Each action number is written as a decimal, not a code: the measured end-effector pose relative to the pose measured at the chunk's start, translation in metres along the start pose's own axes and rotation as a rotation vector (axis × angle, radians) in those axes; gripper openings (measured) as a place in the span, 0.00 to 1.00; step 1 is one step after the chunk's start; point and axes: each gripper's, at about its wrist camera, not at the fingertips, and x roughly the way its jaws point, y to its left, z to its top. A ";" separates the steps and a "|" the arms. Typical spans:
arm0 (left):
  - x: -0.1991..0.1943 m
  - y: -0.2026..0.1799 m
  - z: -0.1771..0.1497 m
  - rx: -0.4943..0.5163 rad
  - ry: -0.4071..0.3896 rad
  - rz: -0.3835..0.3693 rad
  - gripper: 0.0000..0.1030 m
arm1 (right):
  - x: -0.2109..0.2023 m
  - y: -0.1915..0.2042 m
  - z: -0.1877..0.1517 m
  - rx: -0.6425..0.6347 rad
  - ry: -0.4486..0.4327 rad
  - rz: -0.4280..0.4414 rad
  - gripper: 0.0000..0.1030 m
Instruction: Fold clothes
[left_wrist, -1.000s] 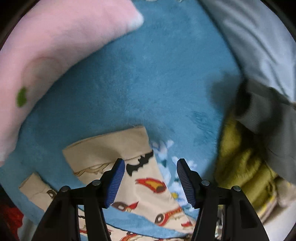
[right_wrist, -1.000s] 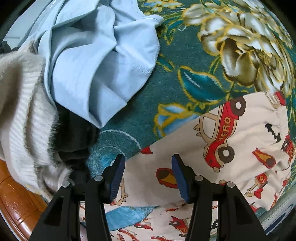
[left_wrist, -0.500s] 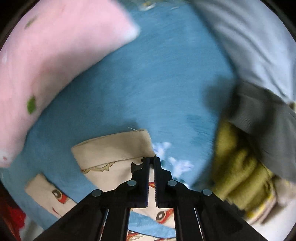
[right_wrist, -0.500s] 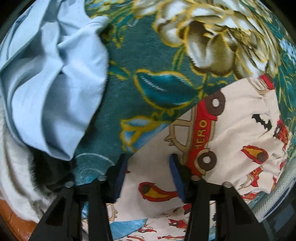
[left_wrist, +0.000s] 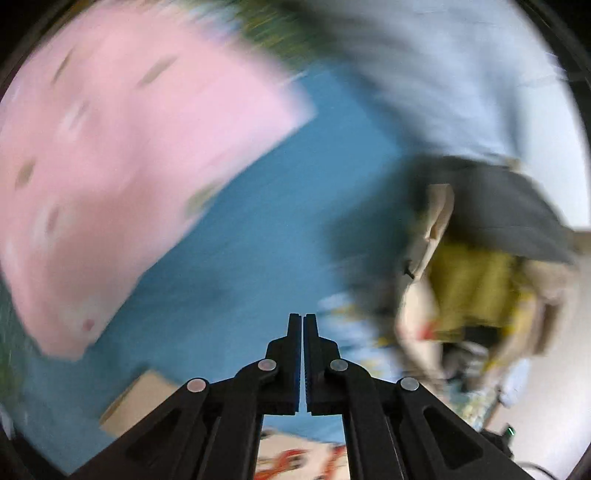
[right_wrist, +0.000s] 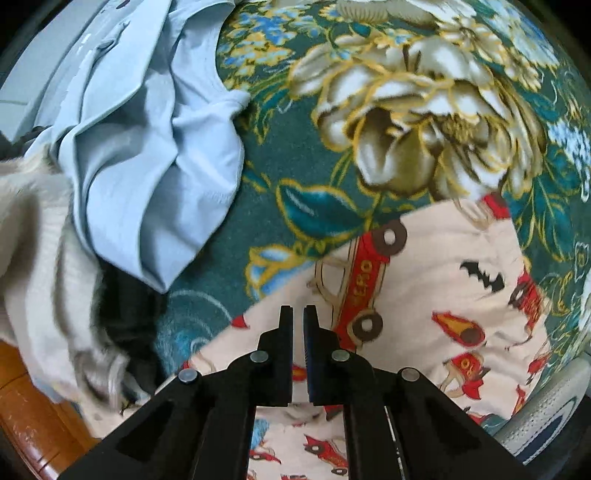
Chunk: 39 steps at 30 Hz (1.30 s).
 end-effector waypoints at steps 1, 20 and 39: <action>0.006 0.006 0.000 -0.023 0.021 0.004 0.01 | 0.001 -0.001 -0.003 -0.005 0.006 0.000 0.05; 0.070 -0.055 0.047 -0.170 -0.037 -0.047 0.06 | -0.012 0.022 0.000 -0.107 0.008 0.054 0.05; 0.012 0.009 0.048 -0.036 -0.096 0.144 0.07 | -0.026 -0.068 0.024 0.140 -0.062 0.125 0.45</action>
